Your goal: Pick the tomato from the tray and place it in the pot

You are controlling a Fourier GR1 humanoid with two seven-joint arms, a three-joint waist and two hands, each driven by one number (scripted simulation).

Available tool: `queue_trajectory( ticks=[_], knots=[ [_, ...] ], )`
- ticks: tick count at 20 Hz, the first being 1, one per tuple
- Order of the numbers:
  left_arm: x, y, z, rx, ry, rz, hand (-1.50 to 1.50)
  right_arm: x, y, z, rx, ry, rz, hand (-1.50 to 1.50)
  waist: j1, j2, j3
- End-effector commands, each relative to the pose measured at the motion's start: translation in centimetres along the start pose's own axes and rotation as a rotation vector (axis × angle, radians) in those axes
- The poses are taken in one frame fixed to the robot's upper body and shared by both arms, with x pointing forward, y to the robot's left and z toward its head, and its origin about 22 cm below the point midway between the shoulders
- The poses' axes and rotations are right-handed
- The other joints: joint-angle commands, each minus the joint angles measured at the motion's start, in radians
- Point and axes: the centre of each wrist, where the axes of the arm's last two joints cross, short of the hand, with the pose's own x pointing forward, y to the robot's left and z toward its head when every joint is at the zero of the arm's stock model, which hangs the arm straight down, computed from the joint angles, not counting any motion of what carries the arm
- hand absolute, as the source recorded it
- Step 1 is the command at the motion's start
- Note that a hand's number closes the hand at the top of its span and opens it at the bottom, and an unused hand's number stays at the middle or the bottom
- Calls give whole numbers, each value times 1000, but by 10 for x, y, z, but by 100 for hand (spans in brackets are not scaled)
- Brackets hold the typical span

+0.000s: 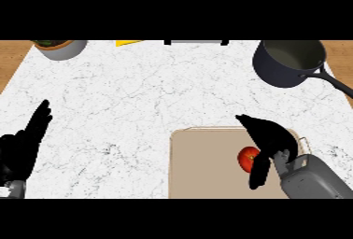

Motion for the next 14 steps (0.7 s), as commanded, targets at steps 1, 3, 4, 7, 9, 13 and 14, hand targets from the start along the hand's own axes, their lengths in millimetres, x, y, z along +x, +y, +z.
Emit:
queue_trajectory(
  ticks=[1, 3, 4, 7, 9, 13, 14],
  knots=[
    [-10, -2, -3, -5, -3, 4, 0, 13, -1, -9, 28, 61, 33, -150, -4, 0, 0],
    [-8, 5, 10, 8, 16, 11, 0, 8, 18, -7, 48, 75, 36, -150, -3, -1, 0],
    [-1, 0, -1, 10, 1, 4, 0, 19, 15, -21, 61, 87, 45, -150, -2, 0, 0],
    [-4, 15, -10, 11, -5, 15, 0, -7, 7, -22, 65, 92, 52, -150, -8, 0, 0],
    [-18, 2, 14, -2, 18, 15, 0, 9, 13, -23, 57, 123, 51, -150, -2, -1, 0],
    [-7, -13, 16, -13, 6, 8, 0, -7, 24, -21, 53, 110, 77, -150, -5, -1, 0],
    [-7, -8, 9, 14, -3, 6, 0, -1, 13, -33, 50, 119, 45, -150, -4, -1, 0]
  ],
)
